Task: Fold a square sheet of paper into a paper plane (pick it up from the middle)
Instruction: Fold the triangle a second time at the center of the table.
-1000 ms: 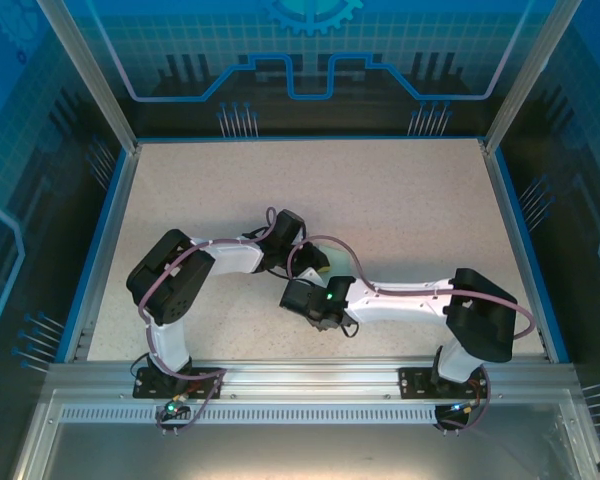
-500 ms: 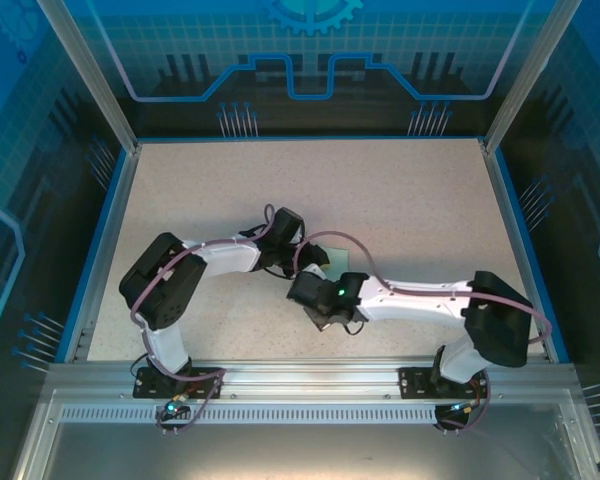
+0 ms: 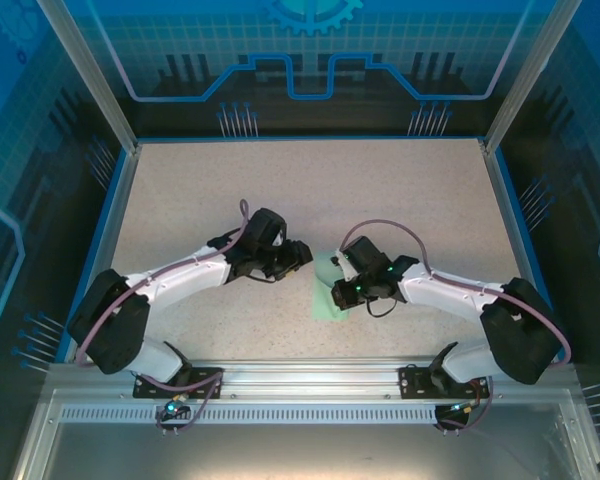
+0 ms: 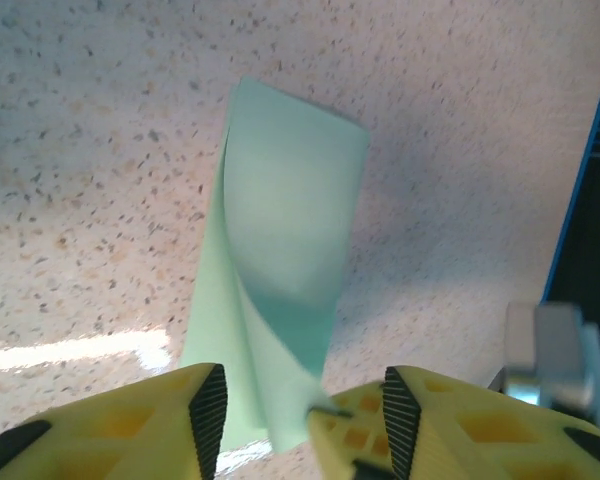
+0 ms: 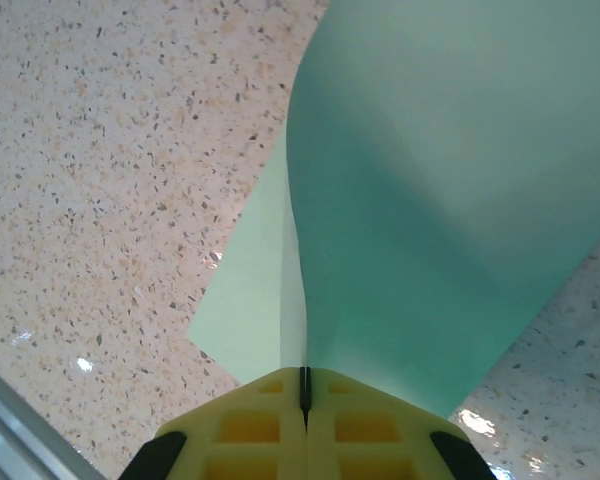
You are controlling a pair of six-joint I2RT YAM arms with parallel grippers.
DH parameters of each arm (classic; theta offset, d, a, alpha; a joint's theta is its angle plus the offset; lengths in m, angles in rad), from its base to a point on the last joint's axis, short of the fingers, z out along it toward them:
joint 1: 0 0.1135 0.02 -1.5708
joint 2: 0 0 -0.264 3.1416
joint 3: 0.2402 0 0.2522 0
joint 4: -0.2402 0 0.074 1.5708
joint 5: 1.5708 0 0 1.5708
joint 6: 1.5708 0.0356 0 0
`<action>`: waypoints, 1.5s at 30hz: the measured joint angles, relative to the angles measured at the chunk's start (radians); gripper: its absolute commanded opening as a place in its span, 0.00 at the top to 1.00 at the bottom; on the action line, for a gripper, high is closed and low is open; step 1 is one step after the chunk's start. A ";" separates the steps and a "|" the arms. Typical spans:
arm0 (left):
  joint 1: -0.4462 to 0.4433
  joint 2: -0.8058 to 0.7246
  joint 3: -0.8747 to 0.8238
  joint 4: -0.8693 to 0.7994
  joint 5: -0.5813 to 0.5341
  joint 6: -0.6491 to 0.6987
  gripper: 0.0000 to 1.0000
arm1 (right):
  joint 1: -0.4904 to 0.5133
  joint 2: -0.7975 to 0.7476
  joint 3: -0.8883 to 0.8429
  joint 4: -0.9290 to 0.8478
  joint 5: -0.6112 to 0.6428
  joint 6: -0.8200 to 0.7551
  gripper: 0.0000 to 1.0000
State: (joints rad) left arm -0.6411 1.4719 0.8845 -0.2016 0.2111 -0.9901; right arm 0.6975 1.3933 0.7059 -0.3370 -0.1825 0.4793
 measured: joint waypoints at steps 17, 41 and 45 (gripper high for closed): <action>-0.150 0.151 -0.014 0.063 -0.006 -0.040 0.68 | -0.179 0.094 -0.003 0.016 -0.247 -0.166 0.92; -0.163 0.310 0.039 0.216 0.009 -0.138 0.70 | -0.219 0.124 0.032 -0.048 -0.230 -0.182 0.68; -0.163 0.332 0.041 0.225 0.004 -0.138 0.70 | -0.216 0.087 0.027 -0.045 -0.259 -0.173 0.64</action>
State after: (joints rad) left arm -0.8043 1.8034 0.9253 0.0231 0.2150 -1.1278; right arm 0.4816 1.4799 0.7326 -0.3824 -0.4419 0.3065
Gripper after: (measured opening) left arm 0.300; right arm 0.356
